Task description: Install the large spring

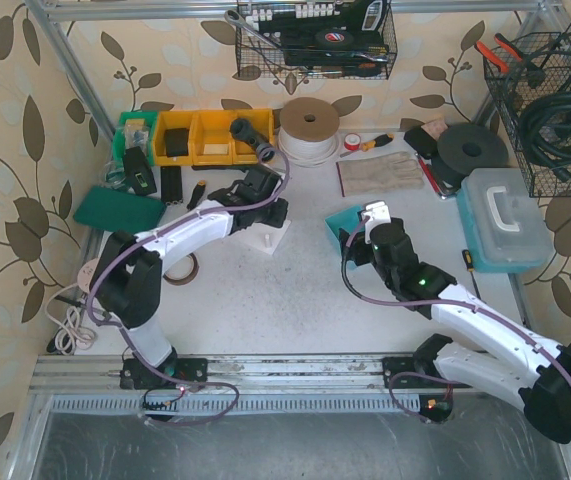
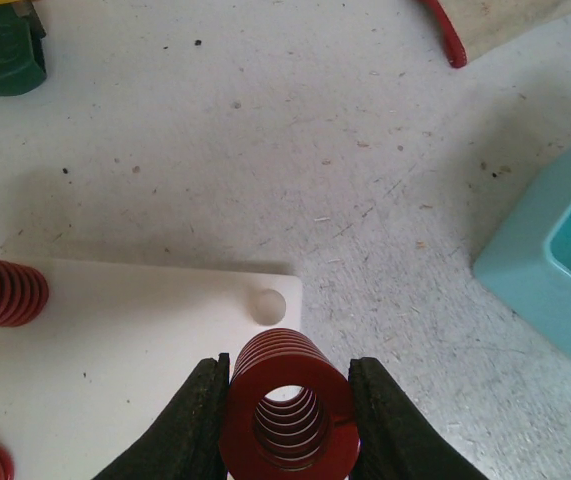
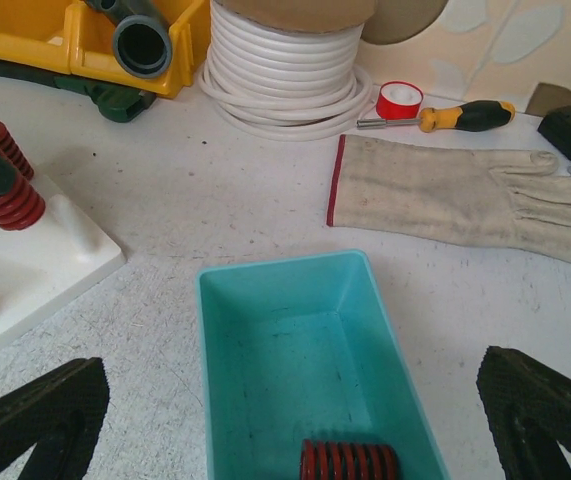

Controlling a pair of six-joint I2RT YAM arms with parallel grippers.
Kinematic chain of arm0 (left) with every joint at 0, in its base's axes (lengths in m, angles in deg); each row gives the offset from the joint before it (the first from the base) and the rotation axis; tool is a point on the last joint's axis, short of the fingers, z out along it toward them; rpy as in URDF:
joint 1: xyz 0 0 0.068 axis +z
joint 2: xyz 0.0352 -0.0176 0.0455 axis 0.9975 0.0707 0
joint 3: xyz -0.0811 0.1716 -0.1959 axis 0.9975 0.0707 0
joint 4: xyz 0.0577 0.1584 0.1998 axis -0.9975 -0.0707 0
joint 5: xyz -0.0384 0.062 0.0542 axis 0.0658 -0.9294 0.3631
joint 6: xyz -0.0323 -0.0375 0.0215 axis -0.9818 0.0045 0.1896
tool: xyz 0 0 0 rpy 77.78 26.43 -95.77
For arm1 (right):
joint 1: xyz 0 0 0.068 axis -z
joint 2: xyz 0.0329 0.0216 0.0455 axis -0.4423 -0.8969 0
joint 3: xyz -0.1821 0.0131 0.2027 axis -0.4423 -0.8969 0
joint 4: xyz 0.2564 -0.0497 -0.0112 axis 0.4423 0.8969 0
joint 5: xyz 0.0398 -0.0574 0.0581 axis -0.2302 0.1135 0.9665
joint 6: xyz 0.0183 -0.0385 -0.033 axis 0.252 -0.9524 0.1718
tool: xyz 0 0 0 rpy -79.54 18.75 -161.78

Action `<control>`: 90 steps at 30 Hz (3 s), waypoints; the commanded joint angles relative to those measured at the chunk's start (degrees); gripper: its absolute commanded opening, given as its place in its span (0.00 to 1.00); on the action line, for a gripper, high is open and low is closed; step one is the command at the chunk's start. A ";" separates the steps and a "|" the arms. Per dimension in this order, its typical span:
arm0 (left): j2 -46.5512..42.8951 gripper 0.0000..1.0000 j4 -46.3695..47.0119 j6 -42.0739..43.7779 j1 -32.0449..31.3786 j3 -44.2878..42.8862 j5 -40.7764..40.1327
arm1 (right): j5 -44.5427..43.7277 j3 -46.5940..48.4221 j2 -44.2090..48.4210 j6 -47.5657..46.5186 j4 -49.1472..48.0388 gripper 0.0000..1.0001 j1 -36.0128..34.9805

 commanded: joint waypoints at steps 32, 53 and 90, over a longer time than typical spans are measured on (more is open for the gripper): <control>7.78 0.00 -0.86 2.95 -0.59 -7.97 -4.33 | 0.12 -0.49 -0.88 0.40 -1.44 0.99 0.55; 10.61 0.00 -3.51 2.06 -0.60 -9.36 -3.04 | 0.53 -0.41 -0.93 0.21 -1.35 0.99 0.84; -11.09 0.74 1.46 -0.59 -0.64 3.05 -4.99 | 13.63 13.56 -11.64 3.83 19.38 0.87 8.92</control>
